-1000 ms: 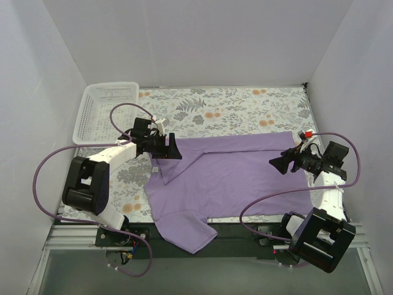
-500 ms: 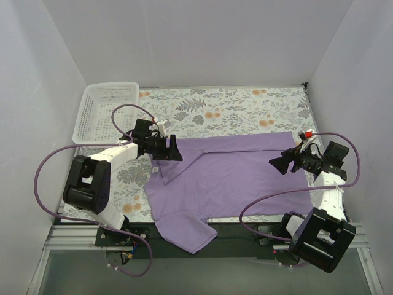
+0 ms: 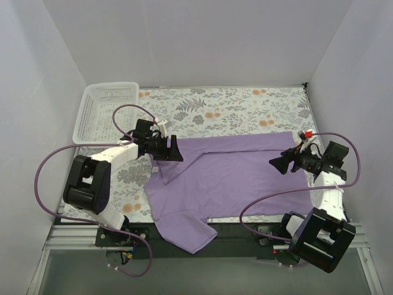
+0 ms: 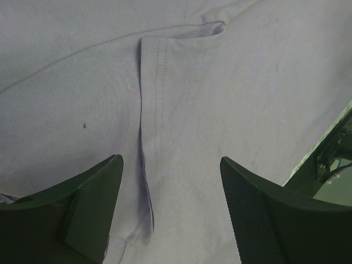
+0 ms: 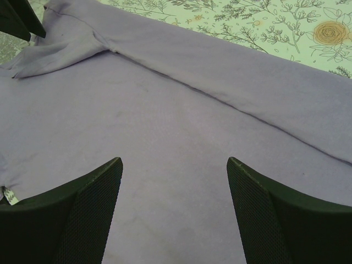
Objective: Fold and stack the t-shirts
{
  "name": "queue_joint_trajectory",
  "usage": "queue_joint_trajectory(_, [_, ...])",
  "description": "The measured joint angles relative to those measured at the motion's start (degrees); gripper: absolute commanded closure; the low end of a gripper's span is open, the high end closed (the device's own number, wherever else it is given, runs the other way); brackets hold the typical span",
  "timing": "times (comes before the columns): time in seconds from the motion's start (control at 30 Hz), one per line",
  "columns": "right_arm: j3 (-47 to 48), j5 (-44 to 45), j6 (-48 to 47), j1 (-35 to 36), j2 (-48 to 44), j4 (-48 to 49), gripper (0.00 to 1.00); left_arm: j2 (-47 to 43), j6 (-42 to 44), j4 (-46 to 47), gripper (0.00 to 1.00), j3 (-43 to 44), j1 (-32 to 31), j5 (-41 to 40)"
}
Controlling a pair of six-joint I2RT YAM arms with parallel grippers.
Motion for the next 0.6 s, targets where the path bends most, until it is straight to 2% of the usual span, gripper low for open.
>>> queue_joint_trajectory(0.37, [0.0, 0.0, 0.0, 0.0, 0.0, 0.0, 0.17, 0.2, 0.0, 0.0, 0.31, 0.0, -0.3, 0.0])
queue_joint_trajectory(0.6, [0.0, 0.0, 0.0, 0.0, 0.0, 0.0, 0.17, 2.0, 0.0, 0.3, 0.34, 0.0, -0.7, 0.0])
